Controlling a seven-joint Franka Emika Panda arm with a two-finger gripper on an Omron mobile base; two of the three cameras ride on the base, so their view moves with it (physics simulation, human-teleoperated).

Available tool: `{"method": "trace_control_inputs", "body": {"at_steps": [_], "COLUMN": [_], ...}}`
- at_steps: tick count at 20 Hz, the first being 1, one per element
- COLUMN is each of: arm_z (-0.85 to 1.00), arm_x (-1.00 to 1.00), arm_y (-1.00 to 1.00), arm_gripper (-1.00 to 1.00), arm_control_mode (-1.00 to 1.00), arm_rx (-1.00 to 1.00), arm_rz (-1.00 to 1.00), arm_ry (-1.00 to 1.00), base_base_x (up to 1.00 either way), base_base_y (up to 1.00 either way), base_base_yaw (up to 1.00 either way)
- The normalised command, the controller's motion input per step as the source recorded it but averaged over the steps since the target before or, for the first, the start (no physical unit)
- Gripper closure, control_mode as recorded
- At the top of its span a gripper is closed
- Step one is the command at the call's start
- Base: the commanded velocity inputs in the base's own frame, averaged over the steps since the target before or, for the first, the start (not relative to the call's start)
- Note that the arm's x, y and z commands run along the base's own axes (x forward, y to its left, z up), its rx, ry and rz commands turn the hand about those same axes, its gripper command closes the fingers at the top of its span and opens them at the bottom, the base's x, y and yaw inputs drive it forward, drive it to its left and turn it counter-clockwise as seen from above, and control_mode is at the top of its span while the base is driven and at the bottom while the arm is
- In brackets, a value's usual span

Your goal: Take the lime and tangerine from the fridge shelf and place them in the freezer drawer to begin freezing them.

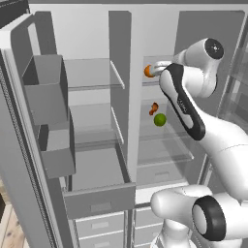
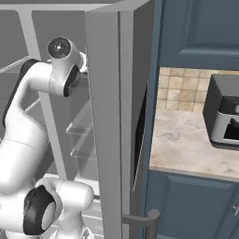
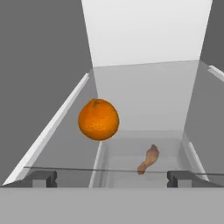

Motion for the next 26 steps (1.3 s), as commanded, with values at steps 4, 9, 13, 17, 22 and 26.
{"method": "trace_control_inputs", "body": {"at_steps": [4,9,13,17,22,26], "arm_z": [-0.01,-0.02,-0.06,-0.32,-0.26,-0.22], "arm_x": [0.57,0.57,0.50,0.50,0.55,0.24], "arm_y": [0.01,0.04,0.07,0.10,0.14,0.05], "arm_gripper": [-1.00,-1.00,-1.00,-1.00,-1.00,-1.00], "arm_control_mode": [-1.00,-1.00,-1.00,-1.00,-1.00,-1.00], "arm_rx": [0.00,0.00,0.00,0.00,0.00,0.00], "arm_rz": [0.00,0.00,0.00,0.01,0.02,0.05], "arm_ry": [0.14,0.13,0.06,0.02,0.00,0.00], "base_base_x": [0.00,0.00,0.00,0.00,0.00,0.00], "base_base_y": [0.00,0.00,0.00,0.00,0.00,0.00], "base_base_yaw": [0.00,0.00,0.00,0.00,0.00,0.00]}}
